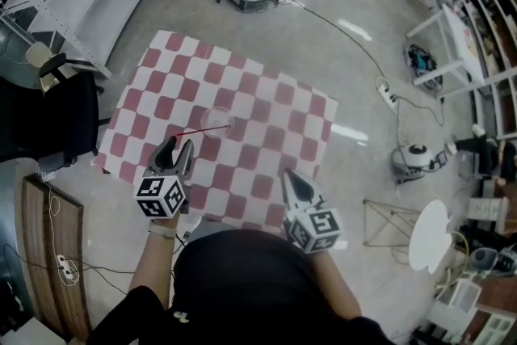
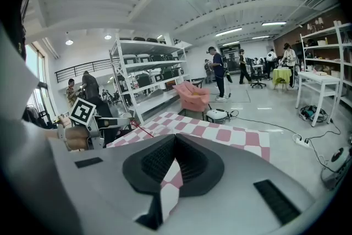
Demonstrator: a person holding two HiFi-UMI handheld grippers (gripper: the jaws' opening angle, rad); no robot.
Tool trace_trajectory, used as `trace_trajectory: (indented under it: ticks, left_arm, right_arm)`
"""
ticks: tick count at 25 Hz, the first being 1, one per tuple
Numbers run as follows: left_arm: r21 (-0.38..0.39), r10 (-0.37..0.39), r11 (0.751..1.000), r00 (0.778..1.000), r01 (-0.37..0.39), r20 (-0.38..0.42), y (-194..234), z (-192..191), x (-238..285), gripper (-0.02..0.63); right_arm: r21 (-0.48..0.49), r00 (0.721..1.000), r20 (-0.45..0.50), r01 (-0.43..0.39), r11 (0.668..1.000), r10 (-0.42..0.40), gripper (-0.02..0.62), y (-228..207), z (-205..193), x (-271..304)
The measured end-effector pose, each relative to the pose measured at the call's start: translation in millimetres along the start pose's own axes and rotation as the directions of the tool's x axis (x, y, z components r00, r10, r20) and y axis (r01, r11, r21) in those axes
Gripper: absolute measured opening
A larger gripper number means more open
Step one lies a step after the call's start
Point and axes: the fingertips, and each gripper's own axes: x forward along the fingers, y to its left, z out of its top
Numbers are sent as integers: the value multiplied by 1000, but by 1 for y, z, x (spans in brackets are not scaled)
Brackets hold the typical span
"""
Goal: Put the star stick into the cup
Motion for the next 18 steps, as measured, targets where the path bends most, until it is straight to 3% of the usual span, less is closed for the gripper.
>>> trace_trajectory:
  ticks: [8, 9, 11, 12, 18]
  left_arm:
    - [82, -18, 997, 999, 15, 39, -49, 12, -48, 202]
    - [87, -28, 996, 998, 24, 48, -57, 14, -54, 188]
    - [97, -49, 994, 997, 42, 67, -73, 17, -67, 82]
    - [100, -62, 993, 995, 55, 76, -81, 19, -74, 62]
    - [146, -174, 977, 978, 157, 111, -131, 24, -103, 41]
  right_arm:
    - [-4, 994, 66, -86, 996, 86, 14, 15, 8, -13]
    - [-8, 992, 75, -97, 995, 97, 14, 17, 10, -16]
    - [-20, 989, 92, -117, 993, 118, 14, 22, 13, -23]
    - [-29, 987, 99, -127, 991, 129, 14, 25, 15, -25]
    - [-101, 972, 129, -182, 978, 194, 14, 41, 22, -40]
